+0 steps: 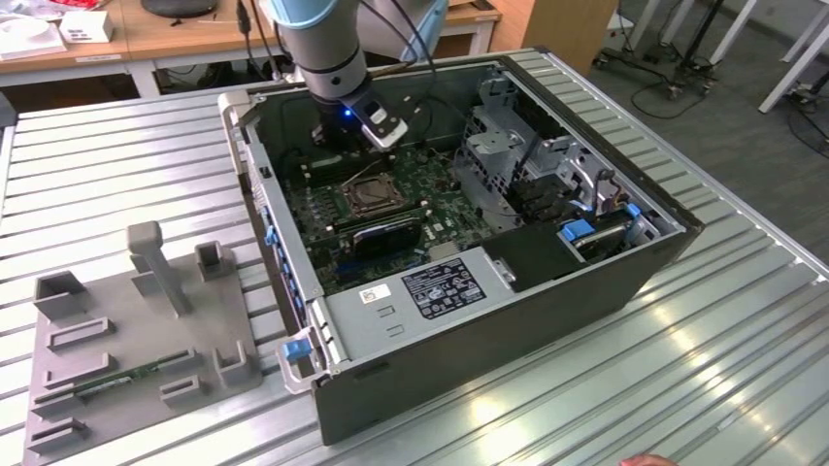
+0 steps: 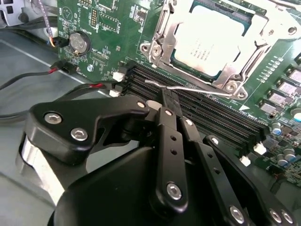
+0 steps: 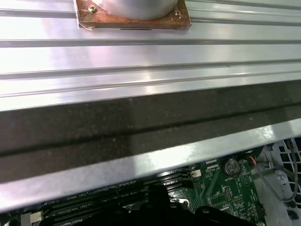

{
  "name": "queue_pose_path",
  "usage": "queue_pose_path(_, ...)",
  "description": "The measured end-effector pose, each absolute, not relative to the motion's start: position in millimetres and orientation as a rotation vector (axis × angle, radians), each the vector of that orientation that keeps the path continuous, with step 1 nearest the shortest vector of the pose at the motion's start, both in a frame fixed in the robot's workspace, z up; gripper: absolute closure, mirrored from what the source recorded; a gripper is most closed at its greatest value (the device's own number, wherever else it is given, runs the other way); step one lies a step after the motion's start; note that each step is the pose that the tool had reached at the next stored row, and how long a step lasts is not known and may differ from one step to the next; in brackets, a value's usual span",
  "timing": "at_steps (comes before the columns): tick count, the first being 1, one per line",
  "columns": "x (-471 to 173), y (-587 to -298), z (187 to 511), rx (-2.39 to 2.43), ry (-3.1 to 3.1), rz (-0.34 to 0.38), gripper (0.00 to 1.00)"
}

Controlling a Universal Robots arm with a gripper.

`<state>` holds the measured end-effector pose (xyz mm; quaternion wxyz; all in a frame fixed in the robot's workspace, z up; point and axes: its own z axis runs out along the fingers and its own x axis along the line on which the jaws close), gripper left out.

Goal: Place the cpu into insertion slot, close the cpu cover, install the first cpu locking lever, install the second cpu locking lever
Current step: 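Install the first cpu locking lever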

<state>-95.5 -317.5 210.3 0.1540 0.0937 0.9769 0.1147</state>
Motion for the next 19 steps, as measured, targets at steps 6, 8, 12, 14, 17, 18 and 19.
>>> queue_pose_path(6,-109.4,-317.6,210.5,0.265,2.783,0.329,0.89)
queue_pose_path(8,-112.7,-317.6,210.5,0.264,2.779,0.329,0.89)
queue_pose_path(12,-114.2,-317.6,210.4,0.262,2.775,0.33,0.89)
queue_pose_path(14,-114.3,-317.8,210.5,0.262,2.774,0.33,0.89)
queue_pose_path(17,-114.3,-318.0,210.5,0.263,2.774,0.33,0.89)
queue_pose_path(18,-114.3,-318.1,210.5,0.262,2.774,0.33,0.89)
queue_pose_path(19,-114.3,-318.1,210.4,0.262,2.774,0.33,0.89)
